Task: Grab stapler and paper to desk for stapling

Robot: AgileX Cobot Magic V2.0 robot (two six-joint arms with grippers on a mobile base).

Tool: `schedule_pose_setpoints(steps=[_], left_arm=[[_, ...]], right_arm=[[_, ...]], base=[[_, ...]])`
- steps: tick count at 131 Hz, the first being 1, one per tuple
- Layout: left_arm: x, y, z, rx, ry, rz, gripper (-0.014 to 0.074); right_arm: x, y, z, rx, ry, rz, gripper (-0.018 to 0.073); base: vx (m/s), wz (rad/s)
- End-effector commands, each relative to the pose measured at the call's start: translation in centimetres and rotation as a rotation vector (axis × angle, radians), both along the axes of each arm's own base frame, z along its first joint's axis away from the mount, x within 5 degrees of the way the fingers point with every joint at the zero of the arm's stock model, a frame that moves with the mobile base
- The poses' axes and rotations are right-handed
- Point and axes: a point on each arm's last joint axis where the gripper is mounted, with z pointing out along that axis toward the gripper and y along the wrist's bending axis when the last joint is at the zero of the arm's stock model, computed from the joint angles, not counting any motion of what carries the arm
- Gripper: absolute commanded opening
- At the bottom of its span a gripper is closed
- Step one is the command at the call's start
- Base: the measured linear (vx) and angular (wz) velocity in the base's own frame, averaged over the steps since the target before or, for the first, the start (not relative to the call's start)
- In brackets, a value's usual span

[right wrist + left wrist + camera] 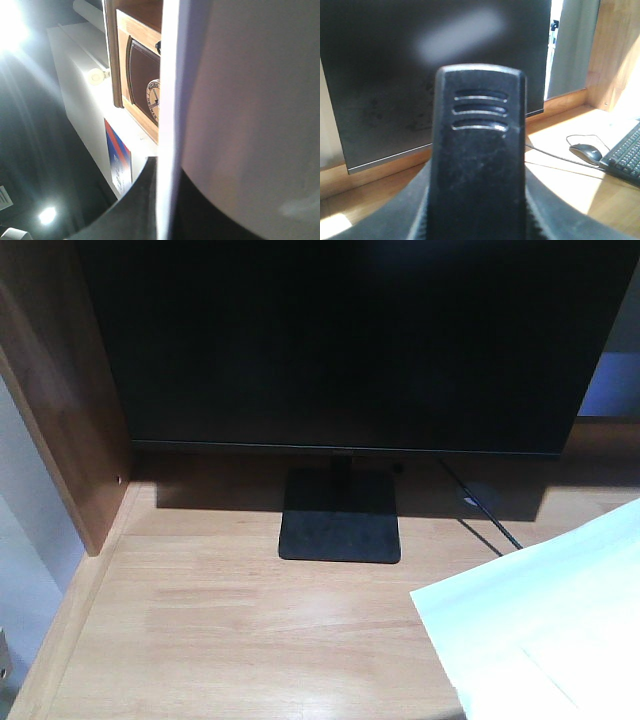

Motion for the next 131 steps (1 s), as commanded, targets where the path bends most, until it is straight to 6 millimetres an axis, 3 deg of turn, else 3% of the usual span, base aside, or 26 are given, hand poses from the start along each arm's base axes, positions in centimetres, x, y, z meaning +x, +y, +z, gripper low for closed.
schedule_pose_setpoints(steps=[1,54,85,101,131], left_arm=[[-0.1,0.1,1.9,-0.085,-0.107,0.005,-0.0006],[-0.1,0.1,2.0,-0.086,-0.109,0.005,-0.0006],[0.1,0.3,2.7,-0.094,-0.195,0.035,-0.0006],[1.7,-0.7,3.1,-0.081,-0.191,0.042,-0.0006],[7.2,-4.1,3.2,-0.07,-0.134,0.045,-0.0006]], right_arm=[[-0.3,0.0,0.9,0.001,-0.052,0.002,-0.0007],[-0.3,0.0,0.9,0.001,-0.052,0.002,-0.0007],[-0.3,0.0,0.9,0.001,-0.052,0.002,-0.0007],[-0.4,0.0,1.0,0.001,-0.054,0.002,-0.0007],[-0.4,0.0,1.0,0.001,-0.054,0.002,-0.0007]], base=[[0.0,0.0],[0.0,0.0],[0.0,0.0],[0.0,0.0],[0.0,0.0]])
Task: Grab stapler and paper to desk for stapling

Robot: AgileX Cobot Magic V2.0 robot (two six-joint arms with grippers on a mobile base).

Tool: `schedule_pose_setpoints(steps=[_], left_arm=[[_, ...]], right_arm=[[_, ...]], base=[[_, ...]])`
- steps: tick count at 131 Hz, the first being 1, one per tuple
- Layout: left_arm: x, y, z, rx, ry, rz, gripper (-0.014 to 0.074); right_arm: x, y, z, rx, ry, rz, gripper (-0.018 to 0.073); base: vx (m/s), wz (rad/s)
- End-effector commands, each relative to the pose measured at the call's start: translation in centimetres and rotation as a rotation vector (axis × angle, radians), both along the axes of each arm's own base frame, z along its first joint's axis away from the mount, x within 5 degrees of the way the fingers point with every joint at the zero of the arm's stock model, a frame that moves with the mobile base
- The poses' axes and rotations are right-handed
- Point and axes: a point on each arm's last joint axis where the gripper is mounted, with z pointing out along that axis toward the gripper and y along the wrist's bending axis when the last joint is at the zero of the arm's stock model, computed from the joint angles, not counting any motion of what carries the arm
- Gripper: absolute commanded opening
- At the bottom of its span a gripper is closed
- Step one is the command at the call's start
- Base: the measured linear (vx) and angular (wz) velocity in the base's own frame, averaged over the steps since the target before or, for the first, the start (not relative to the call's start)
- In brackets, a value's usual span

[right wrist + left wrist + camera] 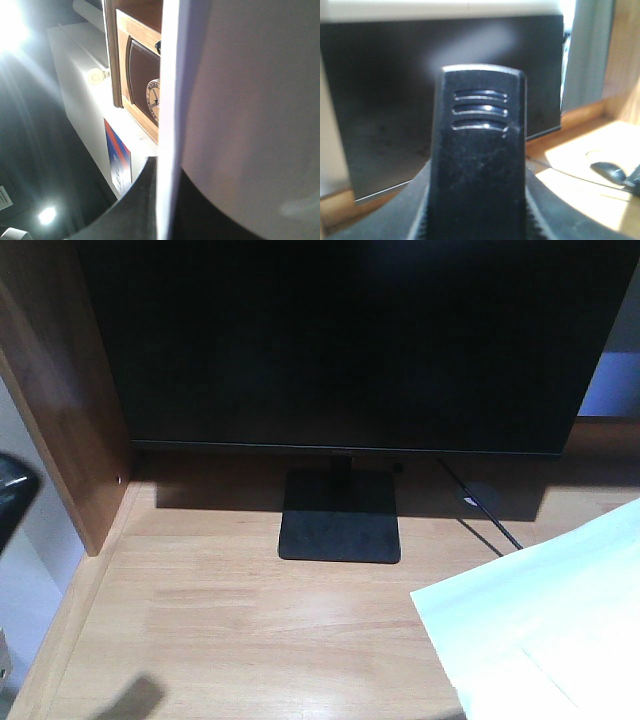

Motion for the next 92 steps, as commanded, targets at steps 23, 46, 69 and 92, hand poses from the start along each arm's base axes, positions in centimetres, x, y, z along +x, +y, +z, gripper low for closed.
schedule_pose_setpoints(steps=[23,46,69,92], left_arm=[[6.4,-3.9,0.7,-0.09,-0.025,0.013,-0.0006],[9.4,-5.7,-1.4,0.017,0.033,0.027,-0.0006],[11.7,-7.2,-4.1,0.207,0.076,0.006,-0.0006],[12.5,-8.0,-5.7,0.338,0.094,-0.054,-0.0006]], right_arm=[[-0.4,0.0,1.0,0.001,-0.055,0.003,-0.0007],[-0.4,0.0,1.0,0.001,-0.054,0.002,-0.0007],[-0.4,0.0,1.0,0.001,-0.054,0.002,-0.0007],[-0.4,0.0,1.0,0.001,-0.054,0.002,-0.0007]], base=[[0.0,0.0],[0.0,0.0],[0.0,0.0],[0.0,0.0]])
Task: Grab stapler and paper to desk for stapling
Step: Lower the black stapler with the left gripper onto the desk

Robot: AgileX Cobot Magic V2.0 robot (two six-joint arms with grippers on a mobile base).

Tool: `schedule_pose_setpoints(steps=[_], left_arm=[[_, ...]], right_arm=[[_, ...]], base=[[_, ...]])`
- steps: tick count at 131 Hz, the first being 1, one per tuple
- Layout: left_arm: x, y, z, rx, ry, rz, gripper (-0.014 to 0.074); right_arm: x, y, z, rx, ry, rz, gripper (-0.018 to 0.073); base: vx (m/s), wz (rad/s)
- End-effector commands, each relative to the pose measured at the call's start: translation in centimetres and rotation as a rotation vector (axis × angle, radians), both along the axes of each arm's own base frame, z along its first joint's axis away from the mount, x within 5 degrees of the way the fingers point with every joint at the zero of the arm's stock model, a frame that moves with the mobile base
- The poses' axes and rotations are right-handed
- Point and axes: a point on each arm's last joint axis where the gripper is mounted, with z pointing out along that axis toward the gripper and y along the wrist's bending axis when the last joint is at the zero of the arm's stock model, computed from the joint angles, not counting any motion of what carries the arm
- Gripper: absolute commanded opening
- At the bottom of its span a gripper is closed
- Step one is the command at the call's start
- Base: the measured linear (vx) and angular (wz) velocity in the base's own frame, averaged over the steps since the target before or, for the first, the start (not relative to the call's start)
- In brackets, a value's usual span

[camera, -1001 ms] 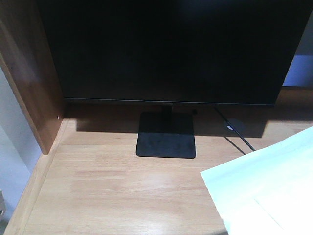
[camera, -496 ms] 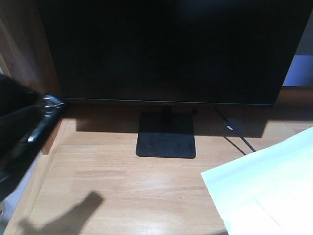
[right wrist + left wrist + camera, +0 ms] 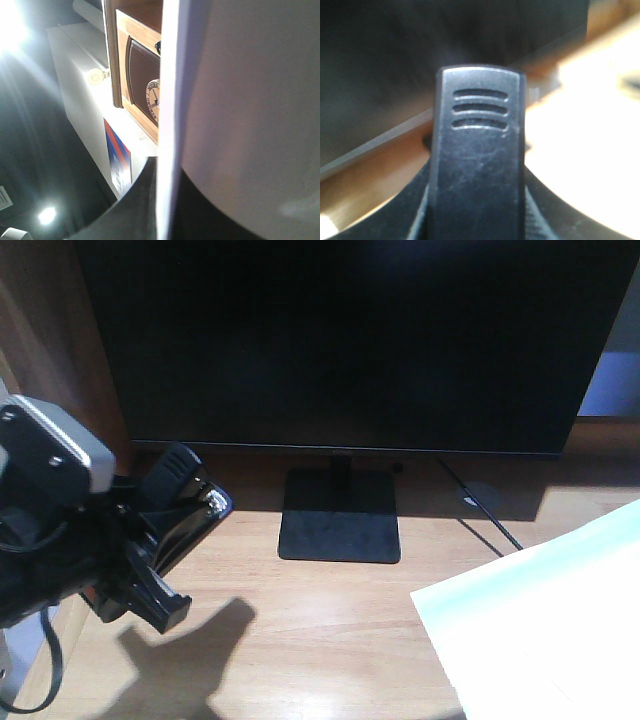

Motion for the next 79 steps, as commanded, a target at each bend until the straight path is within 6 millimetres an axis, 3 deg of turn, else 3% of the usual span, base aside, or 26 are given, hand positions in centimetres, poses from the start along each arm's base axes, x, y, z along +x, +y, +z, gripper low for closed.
schedule_pose_setpoints(steps=[1,54,79], left_arm=[[0.7,-0.1,1.2,0.016,-0.087,0.014,-0.0006],[2.2,0.6,-1.9,0.252,-0.023,-0.21,-0.0006],[3.1,0.6,-3.7,0.298,-0.042,-0.409,-0.0006]], right_arm=[[-0.4,0.0,1.0,0.002,-0.054,0.002,-0.0007],[-0.3,0.0,0.9,0.002,-0.053,0.002,-0.0007],[-0.3,0.0,0.9,0.002,-0.053,0.002,-0.0007]], base=[[0.0,0.0],[0.0,0.0],[0.0,0.0]])
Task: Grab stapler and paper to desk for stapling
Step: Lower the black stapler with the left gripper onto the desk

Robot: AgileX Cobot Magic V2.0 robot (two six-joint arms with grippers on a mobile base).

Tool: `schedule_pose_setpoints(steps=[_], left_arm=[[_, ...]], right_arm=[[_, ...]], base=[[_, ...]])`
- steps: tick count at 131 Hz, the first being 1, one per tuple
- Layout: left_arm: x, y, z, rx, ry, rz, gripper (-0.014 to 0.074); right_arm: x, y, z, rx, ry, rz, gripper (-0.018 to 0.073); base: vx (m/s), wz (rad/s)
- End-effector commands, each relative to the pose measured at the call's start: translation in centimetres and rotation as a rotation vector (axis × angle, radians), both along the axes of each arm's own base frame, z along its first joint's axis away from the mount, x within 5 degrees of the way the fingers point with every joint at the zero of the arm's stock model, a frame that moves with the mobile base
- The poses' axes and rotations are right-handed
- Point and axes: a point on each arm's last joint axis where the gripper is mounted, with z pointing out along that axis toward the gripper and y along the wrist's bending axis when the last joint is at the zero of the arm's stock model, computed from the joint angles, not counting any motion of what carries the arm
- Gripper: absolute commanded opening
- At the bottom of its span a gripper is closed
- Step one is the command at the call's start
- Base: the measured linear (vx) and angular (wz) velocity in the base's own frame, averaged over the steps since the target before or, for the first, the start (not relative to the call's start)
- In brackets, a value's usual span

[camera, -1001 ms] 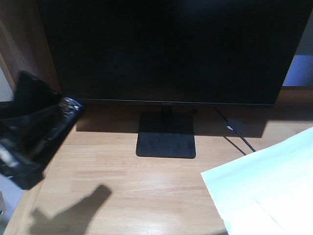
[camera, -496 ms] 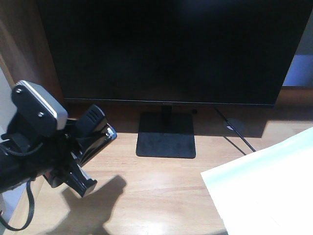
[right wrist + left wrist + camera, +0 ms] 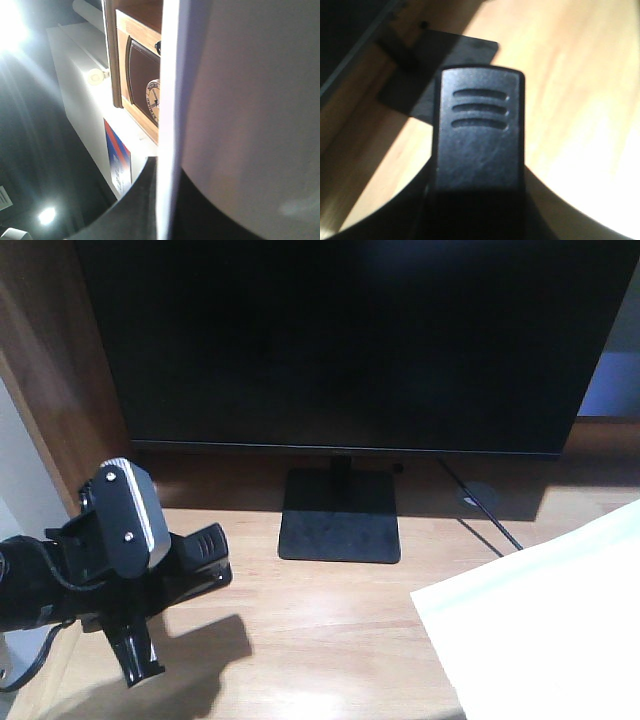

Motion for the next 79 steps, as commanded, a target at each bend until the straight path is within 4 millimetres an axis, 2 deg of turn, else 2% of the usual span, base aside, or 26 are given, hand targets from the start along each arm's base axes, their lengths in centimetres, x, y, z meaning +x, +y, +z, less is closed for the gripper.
schedule_pose_setpoints(steps=[1,10,31,61,79], left_arm=[[0.7,-0.3,1.0,-0.046,-0.057,-0.085,-0.0006],[1.0,-0.4,0.2,-0.047,-0.055,-0.177,-0.0006],[2.5,-1.0,-0.7,-0.118,0.057,-0.26,-0.0006],[6.1,-2.4,-1.6,-0.172,0.134,-0.346,-0.0006],[7.8,-3.3,-3.0,-0.184,0.189,-0.384,-0.0006]], right_arm=[[-0.3,0.0,0.9,0.002,-0.053,0.002,-0.0007],[-0.3,0.0,0.9,0.002,-0.053,0.002,-0.0007],[-0.3,0.0,0.9,0.002,-0.053,0.002,-0.0007],[-0.3,0.0,0.9,0.002,-0.053,0.002,-0.0007],[-0.3,0.0,0.9,0.002,-0.053,0.002,-0.0007]], base=[[0.0,0.0],[0.0,0.0],[0.0,0.0],[0.0,0.0],[0.0,0.0]])
